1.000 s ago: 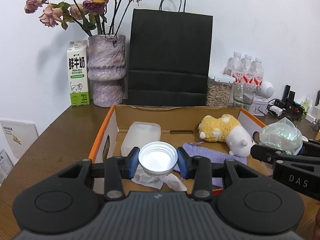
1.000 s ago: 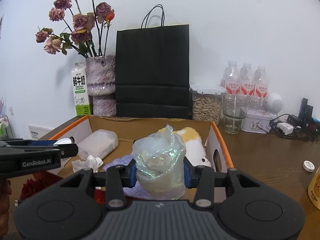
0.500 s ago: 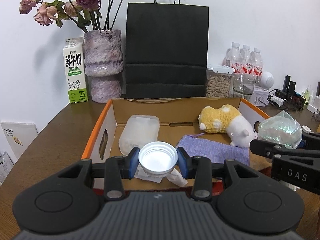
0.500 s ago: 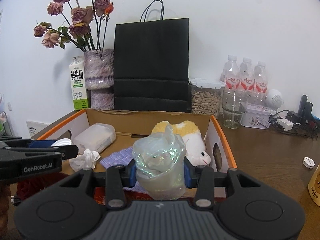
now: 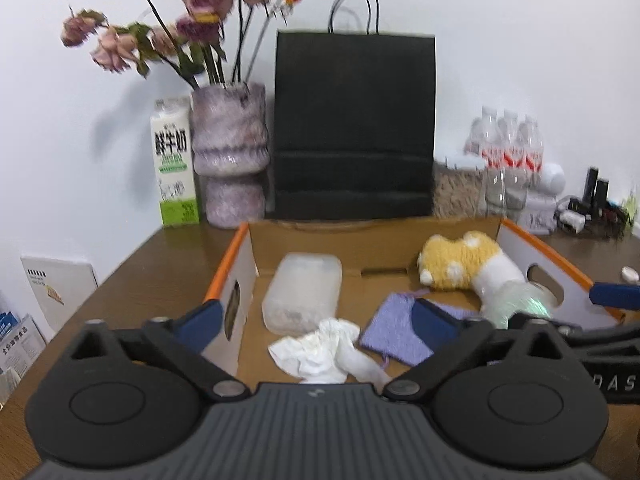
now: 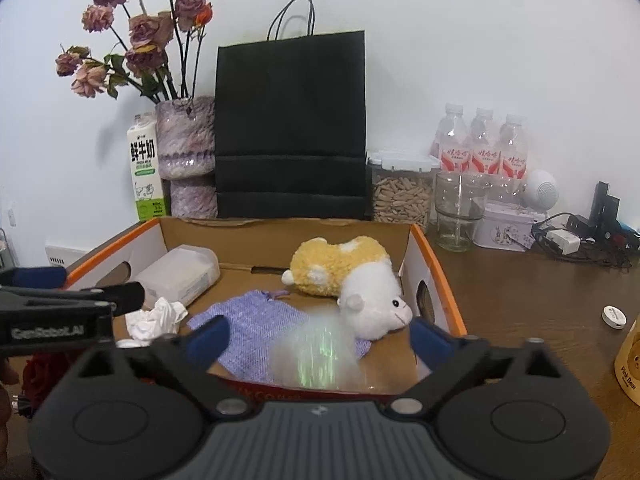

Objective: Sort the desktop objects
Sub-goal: 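Lower the cap and frosted cup into the box and open both tools, then withdraw both tools from the box back toward the table items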

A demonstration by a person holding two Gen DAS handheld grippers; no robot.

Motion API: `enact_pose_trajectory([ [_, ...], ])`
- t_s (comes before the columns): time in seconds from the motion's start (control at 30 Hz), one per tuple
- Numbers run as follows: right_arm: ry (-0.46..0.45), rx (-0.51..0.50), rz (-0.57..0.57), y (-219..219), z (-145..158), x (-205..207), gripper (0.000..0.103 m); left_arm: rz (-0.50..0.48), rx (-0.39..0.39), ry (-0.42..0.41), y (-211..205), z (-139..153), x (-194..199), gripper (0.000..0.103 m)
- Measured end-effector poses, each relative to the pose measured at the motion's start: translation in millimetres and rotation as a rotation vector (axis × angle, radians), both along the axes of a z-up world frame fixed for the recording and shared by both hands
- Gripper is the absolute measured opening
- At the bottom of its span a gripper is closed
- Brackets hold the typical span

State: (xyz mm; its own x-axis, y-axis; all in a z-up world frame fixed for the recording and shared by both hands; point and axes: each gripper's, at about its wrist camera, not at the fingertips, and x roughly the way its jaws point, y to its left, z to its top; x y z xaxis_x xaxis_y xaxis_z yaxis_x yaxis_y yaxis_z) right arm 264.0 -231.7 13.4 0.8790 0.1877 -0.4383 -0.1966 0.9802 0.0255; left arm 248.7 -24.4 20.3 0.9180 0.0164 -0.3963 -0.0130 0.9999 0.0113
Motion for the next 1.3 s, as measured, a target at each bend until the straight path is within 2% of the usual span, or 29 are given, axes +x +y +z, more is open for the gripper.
enact_pose_trajectory([
  [0.67,-0.001,-0.012,0.008,0.8,1.6,-1.9,0.103,0.015,-0.010,0.008,2.3,5.0,-0.7,0.103],
  [1.0,-0.021,-0.005,0.002,0.6,14.3,-10.9,0.103,0.005,-0.008,-0.039,-0.8,18.8,-14.2,0.103],
  [1.3,-0.013,0.012,0.016,-0.9,24.5,-23.5,0.103,0.023,-0.039,-0.060,10.9,33.1,-31.5,0.103],
])
